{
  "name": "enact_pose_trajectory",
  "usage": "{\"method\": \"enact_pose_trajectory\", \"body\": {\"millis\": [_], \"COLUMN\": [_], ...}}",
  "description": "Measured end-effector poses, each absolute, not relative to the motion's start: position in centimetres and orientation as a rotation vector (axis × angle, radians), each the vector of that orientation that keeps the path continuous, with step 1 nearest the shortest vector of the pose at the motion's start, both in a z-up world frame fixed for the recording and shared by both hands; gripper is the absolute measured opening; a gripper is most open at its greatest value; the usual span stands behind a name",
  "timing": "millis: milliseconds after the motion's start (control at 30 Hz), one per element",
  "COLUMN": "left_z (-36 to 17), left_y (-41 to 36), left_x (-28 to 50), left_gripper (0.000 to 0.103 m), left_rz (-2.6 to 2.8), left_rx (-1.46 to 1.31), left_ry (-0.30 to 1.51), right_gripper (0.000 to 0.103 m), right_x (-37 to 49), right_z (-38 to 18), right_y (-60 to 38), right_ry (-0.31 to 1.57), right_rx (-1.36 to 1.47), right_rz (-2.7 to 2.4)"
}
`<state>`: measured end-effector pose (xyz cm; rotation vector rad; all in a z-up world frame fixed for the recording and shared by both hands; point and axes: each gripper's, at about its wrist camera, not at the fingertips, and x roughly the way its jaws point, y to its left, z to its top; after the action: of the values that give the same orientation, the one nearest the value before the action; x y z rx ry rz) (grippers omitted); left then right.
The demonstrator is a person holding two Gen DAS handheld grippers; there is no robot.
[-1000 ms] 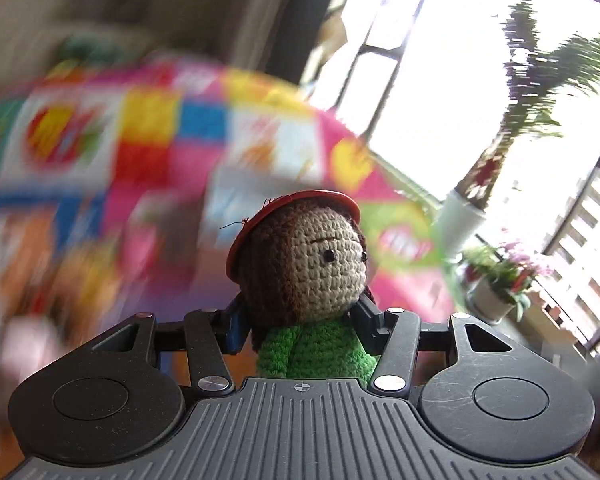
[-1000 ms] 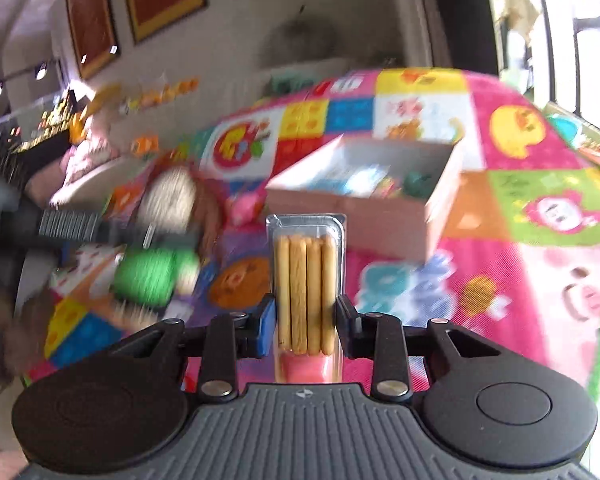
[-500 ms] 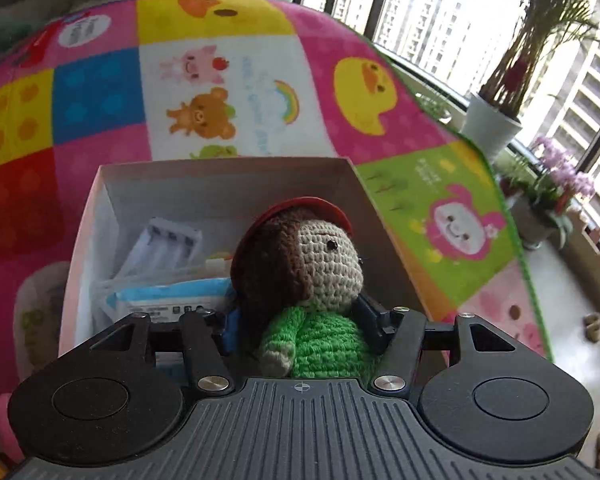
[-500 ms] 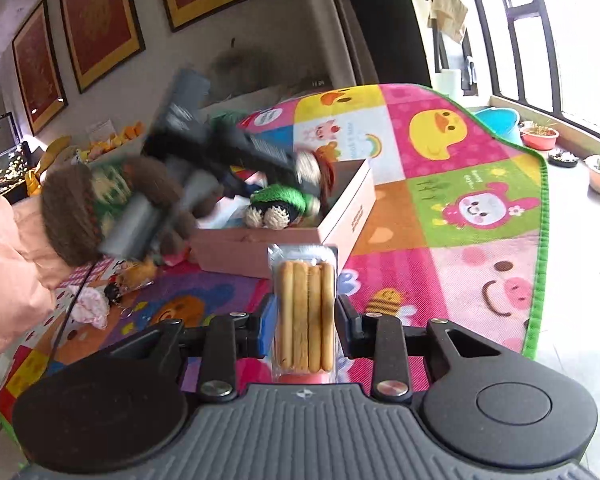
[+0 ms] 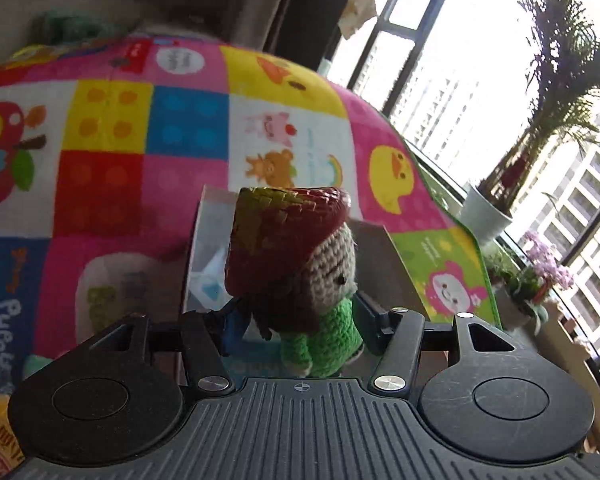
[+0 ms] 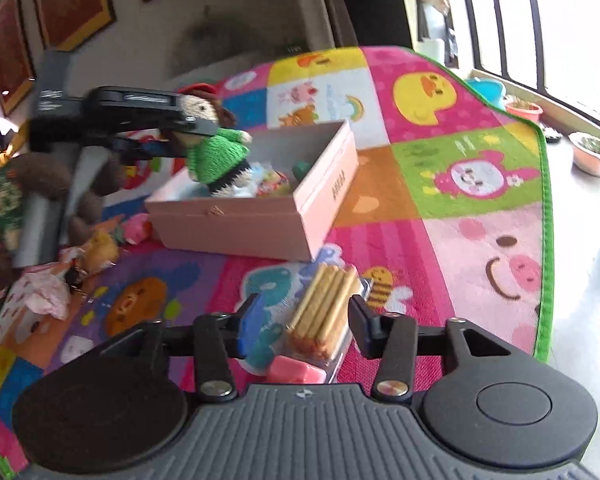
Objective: Organize objects
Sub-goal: 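Lower the crocheted doll into the pink box with left gripper while right holds biscuit pack, then lower the biscuit-stick pack into the box beside the doll and open the right gripper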
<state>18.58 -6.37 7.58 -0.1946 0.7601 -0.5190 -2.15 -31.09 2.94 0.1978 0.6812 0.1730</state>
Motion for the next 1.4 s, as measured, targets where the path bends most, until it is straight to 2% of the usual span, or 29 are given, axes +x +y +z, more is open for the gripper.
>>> {"method": "enact_pose_trajectory", "body": {"millis": [167, 267, 333, 433, 633, 667, 700, 867, 1000, 1200, 1400], "left_z": [6.7, 5.3, 4.4, 5.4, 9.6, 9.8, 9.6, 6.2, 3.1, 0.0, -0.6], "left_y": [-10.8, -14.0, -15.8, -16.1, -8.4, -6.8, -5.4, -0.7, 2.9, 5.1, 5.7], "left_x": [20.0, 21.3, 21.1, 18.4, 13.4, 12.2, 10.9, 5.2, 2.3, 0.4, 0.2], "left_gripper": [0.056, 0.054, 0.051, 0.050, 0.050, 0.050, 0.050, 0.050, 0.050, 0.050, 0.050], "left_rz": [-0.605, -0.665, -0.697, -0.686, -0.596, -0.575, -0.561, -0.562, -0.545, -0.614, -0.640], "left_rx": [-0.106, -0.089, -0.029, 0.077, -0.188, -0.214, -0.231, -0.276, -0.357, -0.472, -0.513], "left_ry": [0.784, 0.901, 0.955, 0.817, 0.554, 0.523, 0.502, 0.534, 0.572, 0.513, 0.508], "right_gripper": [0.048, 0.048, 0.052, 0.054, 0.055, 0.050, 0.040, 0.034, 0.034, 0.034, 0.034], "right_x": [-1.1, -1.2, -1.3, -1.4, -0.9, -0.7, -0.6, -0.2, 0.0, 4.0, 11.9], "right_z": [2.2, 2.1, 1.8, 1.2, 0.6, 0.5, 0.5, 1.7, 6.3, 12.9, 11.8], "right_y": [-30.2, -30.0, -29.9, -29.9, -29.1, -28.8, -28.3, -27.6, -27.9, -25.8, -21.6], "right_ry": [0.701, 0.712, 0.727, 0.743, 0.712, 0.704, 0.697, 0.709, 0.635, 0.517, 0.486], "right_rx": [0.192, 0.181, 0.172, 0.164, 0.121, 0.092, 0.060, 0.041, 0.100, 0.083, -0.047], "right_rz": [0.131, 0.132, 0.131, 0.130, 0.123, 0.116, 0.107, 0.164, 0.204, 0.216, 0.116]}}
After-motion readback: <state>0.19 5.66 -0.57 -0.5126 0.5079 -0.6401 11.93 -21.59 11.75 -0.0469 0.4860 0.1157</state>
